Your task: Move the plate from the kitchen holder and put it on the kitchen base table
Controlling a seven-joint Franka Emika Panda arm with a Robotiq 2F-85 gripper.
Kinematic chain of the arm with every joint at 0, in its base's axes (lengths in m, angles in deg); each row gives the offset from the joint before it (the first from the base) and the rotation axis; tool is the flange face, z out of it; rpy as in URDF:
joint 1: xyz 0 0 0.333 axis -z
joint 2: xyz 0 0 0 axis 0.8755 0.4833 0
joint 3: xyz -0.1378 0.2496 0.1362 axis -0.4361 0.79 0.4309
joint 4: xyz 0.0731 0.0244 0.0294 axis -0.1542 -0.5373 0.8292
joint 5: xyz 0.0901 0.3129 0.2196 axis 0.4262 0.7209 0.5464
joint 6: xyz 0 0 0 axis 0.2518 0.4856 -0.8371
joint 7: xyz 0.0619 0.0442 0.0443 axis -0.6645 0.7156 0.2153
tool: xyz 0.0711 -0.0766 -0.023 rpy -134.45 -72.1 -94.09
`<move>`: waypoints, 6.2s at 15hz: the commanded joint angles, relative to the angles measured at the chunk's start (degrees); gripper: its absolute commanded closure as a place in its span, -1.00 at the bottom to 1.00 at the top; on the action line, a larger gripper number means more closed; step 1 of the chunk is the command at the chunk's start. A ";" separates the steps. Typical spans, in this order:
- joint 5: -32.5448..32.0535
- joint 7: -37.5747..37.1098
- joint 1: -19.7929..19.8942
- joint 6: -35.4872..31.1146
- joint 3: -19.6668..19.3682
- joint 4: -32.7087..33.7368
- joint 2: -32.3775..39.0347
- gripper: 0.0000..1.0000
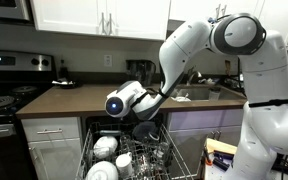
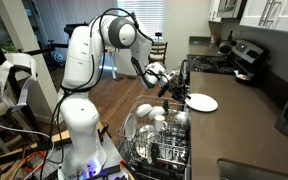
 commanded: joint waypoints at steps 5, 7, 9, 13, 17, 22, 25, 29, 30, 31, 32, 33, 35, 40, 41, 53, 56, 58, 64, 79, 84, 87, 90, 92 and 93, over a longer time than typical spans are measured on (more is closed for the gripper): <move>-1.09 -0.56 -0.41 0.12 0.24 -2.00 -1.88 -0.64; -1.81 -1.05 -0.77 0.33 0.37 -2.60 -2.64 -0.56; -2.81 -1.49 -1.24 0.49 0.50 -3.33 -3.71 -0.56; -4.12 -1.42 -1.72 -0.49 1.18 -5.41 -6.55 -0.70; -3.10 1.40 -0.75 -8.00 2.28 -8.59 -9.74 -1.00; -2.53 4.02 -0.71 -15.36 2.24 -11.76 -11.92 -1.00; -1.00 7.26 -0.19 -19.25 1.94 -12.64 -12.41 -1.00; 3.74 13.82 0.81 -22.71 1.12 -12.78 -12.41 -1.00; 5.43 15.76 0.99 -22.97 0.92 -12.65 -12.31 -1.00; 6.81 17.53 1.10 -22.95 0.69 -12.57 -12.26 -1.00; 8.20 19.04 1.24 -22.73 0.48 -12.38 -12.17 -1.00; 9.57 20.46 1.29 -22.43 0.29 -12.27 -12.15 -1.00; 12.15 22.97 1.21 -21.93 -0.20 -12.14 -12.22 -1.00; 14.37 24.13 0.40 -20.91 -0.91 -13.13 -13.50 -1.00; 13.61 23.16 0.25 -20.92 -0.96 -13.65 -13.92 -1.00; 12.89 22.22 0.09 -21.10 -0.88 -14.38 -13.88 -1.00; 12.89 22.22 0.09 -21.10 -0.88 -14.38 -13.88 -1.00; 12.05 21.77 -0.02 -21.48 -0.84 -14.64 -14.22 -1.00; 12.42 23.34 -1.23 -24.05 0.71 -15.63 -14.18 -1.00; 16.01 23.64 -1.28 -17.37 -1.16 -5.85 -5.61 -1.00; 21.78 26.26 -0.74 -16.00 -1.68 -2.50 -2.68 -1.00; 23.02 26.13 -1.16 -15.14 -2.32 -1.08 -1.62 -1.00; 21.93 24.68 -1.70 -13.82 -2.99 0.06 -0.99 -1.00; 21.24 23.98 -1.90 -13.18 -3.37 0.62 -0.66 -1.00; 21.29 24.08 -1.88 -13.05 -3.43 0.79 -0.60 -1.00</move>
